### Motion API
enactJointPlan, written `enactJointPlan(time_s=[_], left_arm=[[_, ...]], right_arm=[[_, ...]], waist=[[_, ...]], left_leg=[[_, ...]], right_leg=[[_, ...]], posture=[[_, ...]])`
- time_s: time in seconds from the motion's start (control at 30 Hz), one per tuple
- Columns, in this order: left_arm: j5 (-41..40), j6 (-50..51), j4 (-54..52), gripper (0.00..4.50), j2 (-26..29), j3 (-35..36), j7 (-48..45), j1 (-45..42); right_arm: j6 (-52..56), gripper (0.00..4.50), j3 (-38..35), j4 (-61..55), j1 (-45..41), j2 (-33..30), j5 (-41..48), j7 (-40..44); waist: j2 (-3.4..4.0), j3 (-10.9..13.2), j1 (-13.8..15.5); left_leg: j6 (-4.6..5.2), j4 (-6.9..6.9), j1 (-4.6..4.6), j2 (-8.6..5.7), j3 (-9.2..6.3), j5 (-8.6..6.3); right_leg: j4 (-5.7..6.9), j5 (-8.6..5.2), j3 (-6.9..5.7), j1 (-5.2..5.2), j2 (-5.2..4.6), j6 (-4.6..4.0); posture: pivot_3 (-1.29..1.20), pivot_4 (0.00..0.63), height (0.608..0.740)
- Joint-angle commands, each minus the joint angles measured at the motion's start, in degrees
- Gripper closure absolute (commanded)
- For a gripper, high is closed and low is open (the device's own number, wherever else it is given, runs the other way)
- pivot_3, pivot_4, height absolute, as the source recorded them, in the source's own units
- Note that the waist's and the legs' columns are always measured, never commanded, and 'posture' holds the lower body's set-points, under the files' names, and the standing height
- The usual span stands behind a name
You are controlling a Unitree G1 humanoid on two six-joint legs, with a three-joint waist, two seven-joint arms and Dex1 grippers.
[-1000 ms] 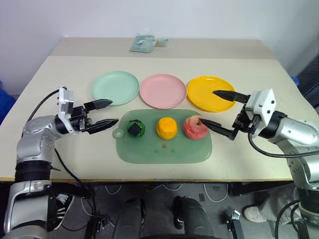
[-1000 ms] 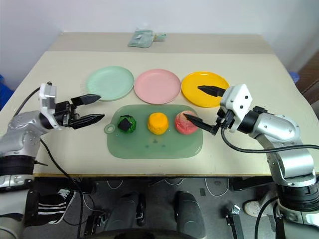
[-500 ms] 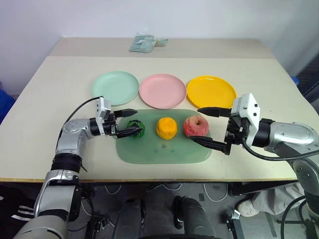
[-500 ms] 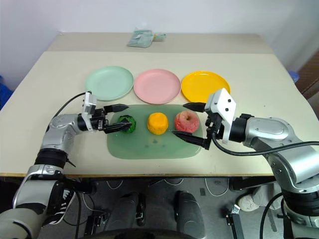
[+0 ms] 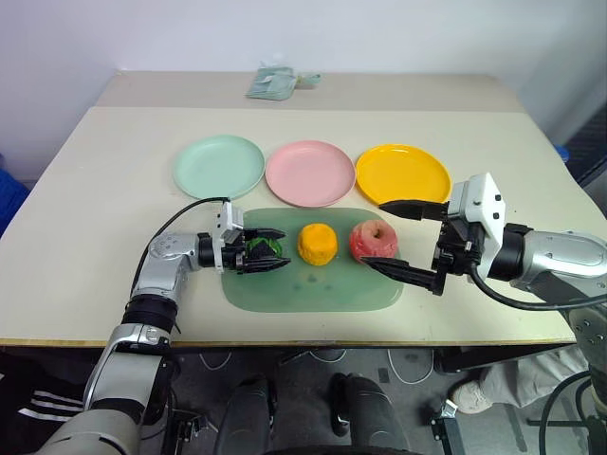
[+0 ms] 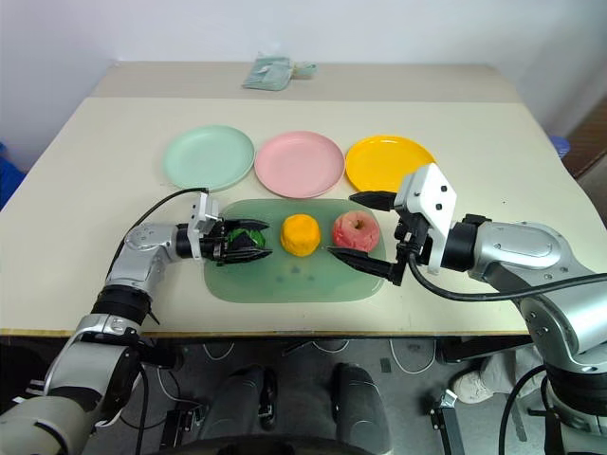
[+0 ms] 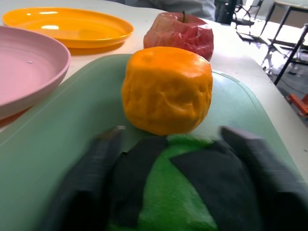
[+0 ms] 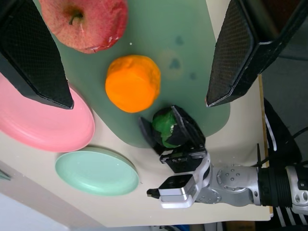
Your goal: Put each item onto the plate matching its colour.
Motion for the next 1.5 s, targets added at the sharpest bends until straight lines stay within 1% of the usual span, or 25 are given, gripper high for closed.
enactJointPlan(time_s=[0.03, 0.13, 0.2, 0.27, 0.37, 0.47, 0.53, 0.6, 0.7, 0.87, 0.9, 0.93, 1.0, 1.03, 1.1, 1.17, 1.23, 1.33, 1.37, 1.43, 1.47, 1.5], left_arm=[[0.5, -3.3, -0.04, 2.26, 0.88, 1.44, 1.76, -0.79], [-2.69, -1.36, -0.27, 2.26, 1.06, 4.63, 2.98, -1.96], [-6.9, 2.43, -0.55, 2.26, 0.47, 8.89, 6.06, -4.05], [-8.83, 2.17, 0.8, 2.26, -0.19, 12.81, 11.43, -6.79], [-6.85, -0.64, 5.3, 2.26, -0.49, 15.41, 19.9, -10.53], [-2.03, -6.07, 13.11, 2.26, -0.32, 16.15, 31.9, -14.82], [-2.13, -7.59, 19.47, 2.26, -1.25, 18.71, 42.17, -19.02], [-1.91, -9.32, 23.79, 2.26, -1.91, 20.13, 49.04, -21.57], [-0.36, -11.98, 28.02, 2.26, -2.04, 20.32, 54.1, -23.07], [1.5, -15.12, 31.08, 2.26, -1.53, 19.96, 55.8, -23.54], [1.29, -15.47, 31.49, 1.66, -1.41, 20.35, 55.5, -23.68], [1.53, -15.78, 31.83, 1.34, -1.2, 20.41, 55.63, -23.8], [2.43, -17.08, 32.08, 0.38, -0.73, 19.98, 55.5, -24.0], [2.73, -17.6, 32.02, 0.03, -0.42, 19.88, 55.52, -24.2], [2.91, -18.65, 31.65, 0.03, 0.13, 19.98, 54.32, -24.59], [2.04, -19.53, 30.53, 0.03, 0.86, 20.38, 50.3, -24.97], [-1.13, -17.95, 28.53, 0.03, 0.59, 21.41, 42.3, -25.71], [-4.83, -14.45, 23.34, 0.03, -0.02, 20.95, 28.83, -25.04], [-7.02, -10.3, 21.04, 0.03, -0.25, 20.94, 23.87, -24.49], [-9.91, -1.16, 13.95, 0.03, -0.23, 17.96, 12.76, -21.46], [-10.98, 4.06, 10.82, 0.03, 0.05, 16.52, 9.07, -20.0], [-11.47, 6.87, 8.06, 0.03, 0.28, 15.37, 6.79, -18.55]], right_arm=[[-0.85, 0.0, -1.0, -1.48, -1.19, -0.64, -0.02, -0.52], [-1.16, 0.0, -0.44, -0.92, -2.06, -0.41, -0.32, -0.65], [-1.41, 0.0, -0.11, -0.39, -2.82, -0.04, -0.61, -0.81], [-2.18, 0.0, 0.14, 0.5, -3.92, 0.85, -1.32, -1.47], [-5.15, 0.0, 0.89, 3.05, -6.73, 3.56, -4.87, -4.52], [-6.73, 0.0, 3.05, 6.43, -10.59, 6.83, -9.22, -8.97], [-7.04, 0.0, 5.6, 7.27, -12.38, 10.17, -11.01, -11.48], [-7.38, 0.0, 7.24, 7.61, -13.13, 12.08, -12.31, -12.32], [-8.29, 0.0, 6.96, 8.27, -13.64, 12.76, -12.92, -11.75], [-8.49, 0.0, 5.71, 8.14, -12.99, 11.39, -12.91, -10.31], [-8.54, 0.0, 5.49, 8.05, -12.7, 11.17, -12.94, -10.2], [-8.57, 0.0, 5.31, 7.93, -12.46, 11.01, -12.91, -10.1], [-8.56, 0.0, 4.99, 7.63, -12.06, 10.9, -12.81, -9.93], [-8.59, 0.0, 4.89, 7.48, -11.89, 10.89, -12.84, -9.88], [-8.57, 0.0, 4.76, 7.26, -11.68, 10.86, -12.82, -9.83], [-8.68, 0.0, 4.53, 7.19, -11.41, 10.69, -12.85, -9.72], [-8.82, 0.0, 4.38, 7.2, -11.1, 10.43, -12.97, -9.47], [-8.7, 0.0, 4.28, 7.22, -10.79, 10.02, -12.72, -8.74], [-8.56, 0.0, 4.33, 7.24, -10.74, 9.85, -12.54, -8.42], [-8.04, 0.0, 4.51, 7.37, -10.78, 9.69, -12.0, -7.82], [-7.87, 0.0, 4.68, 7.38, -10.8, 9.7, -11.87, -7.66], [-7.91, 0.0, 4.96, 7.34, -10.77, 9.67, -11.97, -7.52]], waist=[[0.0, 0.0, 0.01], [0.0, 0.0, -0.02], [-0.01, 0.01, -0.02], [-0.03, 0.02, 0.1], [-0.05, 0.01, 0.02], [-0.05, 0.01, -0.02], [-0.07, 0.01, -0.05], [-0.09, 0.02, -0.03], [-0.09, 0.02, -0.01], [-0.09, 0.02, 0.03], [-0.09, 0.02, 0.01], [-0.09, 0.02, -0.02], [-0.09, 0.02, -0.03], [-0.09, 0.02, -0.05], [-0.09, 0.02, -0.06], [-0.09, 0.02, -0.06], [-0.09, 0.02, -0.05], [-0.09, 0.02, 0.08], [-0.09, 0.02, 0.07], [-0.08, 0.02, -0.07], [-0.08, 0.02, -0.13], [-0.07, 0.02, -0.22]], left_leg=[[0.0, 0.0, 0.0, 0.0, -0.01, 0.0], [0.0, 0.0, 0.0, 0.0, -0.01, 0.0], [0.0, 0.0, 0.0, 0.0, -0.01, 0.0], [0.0, 0.01, -0.03, 0.0, -0.05, 0.0], [0.0, 0.05, -0.05, -0.02, -0.05, 0.0], [0.0, 0.04, -0.03, -0.03, -0.02, 0.0], [0.01, 0.03, -0.03, -0.03, 0.0, 0.0], [0.01, 0.03, -0.05, -0.02, -0.02, 0.0], [0.02, -0.02, -0.08, -0.03, 0.0, 0.0], [0.02, -0.01, -0.09, -0.05, 0.03, -0.01], [0.02, -0.01, -0.09, -0.05, 0.03, 0.0], [0.02, -0.01, -0.08, -0.05, 0.03, 0.0], [0.02, -0.01, -0.07, -0.04, 0.03, -0.01], [0.02, -0.01, -0.08, -0.04, 0.03, -0.01], [0.02, -0.01, -0.08, -0.04, 0.04, 0.0], [0.02, -0.01, -0.08, -0.04, 0.04, -0.01], [0.02, -0.01, -0.08, -0.04, 0.04, 0.0], [0.02, -0.01, -0.09, -0.04, 0.05, 0.0], [0.02, -0.01, -0.1, -0.04, 0.05, 0.0], [0.02, 0.0, -0.09, -0.04, 0.05, 0.0], [0.02, 0.0, -0.09, -0.05, 0.05, 0.0], [0.02, -0.01, -0.07, -0.04, 0.05, 0.0]], right_leg=[[0.0, 0.0, 0.0, 0.0, 0.0, 0.0], [0.0, 0.0, 0.0, -0.01, 0.0, 0.0], [0.01, 0.0, 0.0, -0.01, 0.0, 0.0], [0.01, 0.03, -0.01, -0.01, 0.0, 0.06], [0.0, 0.1, -0.02, 0.01, 0.0, 0.17], [0.01, 0.12, -0.02, 0.01, 0.0, 0.23], [0.03, 0.13, -0.02, -0.01, 0.0, 0.24], [0.04, 0.13, -0.05, -0.03, 0.02, 0.24], [0.02, 0.14, -0.06, -0.04, 0.01, 0.26], [-0.02, 0.17, -0.06, -0.02, -0.02, 0.31], [-0.02, 0.17, -0.06, -0.02, -0.02, 0.31], [-0.02, 0.17, -0.06, -0.02, -0.01, 0.31], [-0.01, 0.17, -0.06, -0.02, -0.01, 0.31], [-0.01, 0.17, -0.06, -0.03, 0.0, 0.31], [-0.01, 0.17, -0.06, -0.03, 0.0, 0.31], [0.0, 0.17, -0.06, -0.03, 0.0, 0.3], [-0.01, 0.17, -0.06, -0.03, 0.0, 0.3], [-0.02, 0.17, -0.07, -0.03, -0.01, 0.3], [-0.02, 0.17, -0.06, -0.03, -0.01, 0.29], [-0.03, 0.16, -0.06, -0.02, -0.01, 0.29], [-0.02, 0.16, -0.06, -0.02, -0.01, 0.29], [-0.01, 0.16, -0.05, -0.02, -0.01, 0.28]], posture=[[0.0, 0.15, 0.74], [0.0, 0.15, 0.74], [0.0, 0.15, 0.74], [0.0, 0.15, 0.74], [0.0, 0.15, 0.74], [0.0, 0.15, 0.74], [0.0, 0.15, 0.74], [0.0, 0.15, 0.74], [0.0, 0.15, 0.74], [0.0, 0.15, 0.74], [0.0, 0.15, 0.74], [0.0, 0.15, 0.74], [0.0, 0.15, 0.74], [0.0, 0.15, 0.74], [0.0, 0.15, 0.74], [0.0, 0.15, 0.74], [0.0, 0.15, 0.74], [0.0, 0.15, 0.74], [0.0, 0.15, 0.74], [0.0, 0.15, 0.74], [0.0, 0.15, 0.74], [0.0, 0.15, 0.74]])
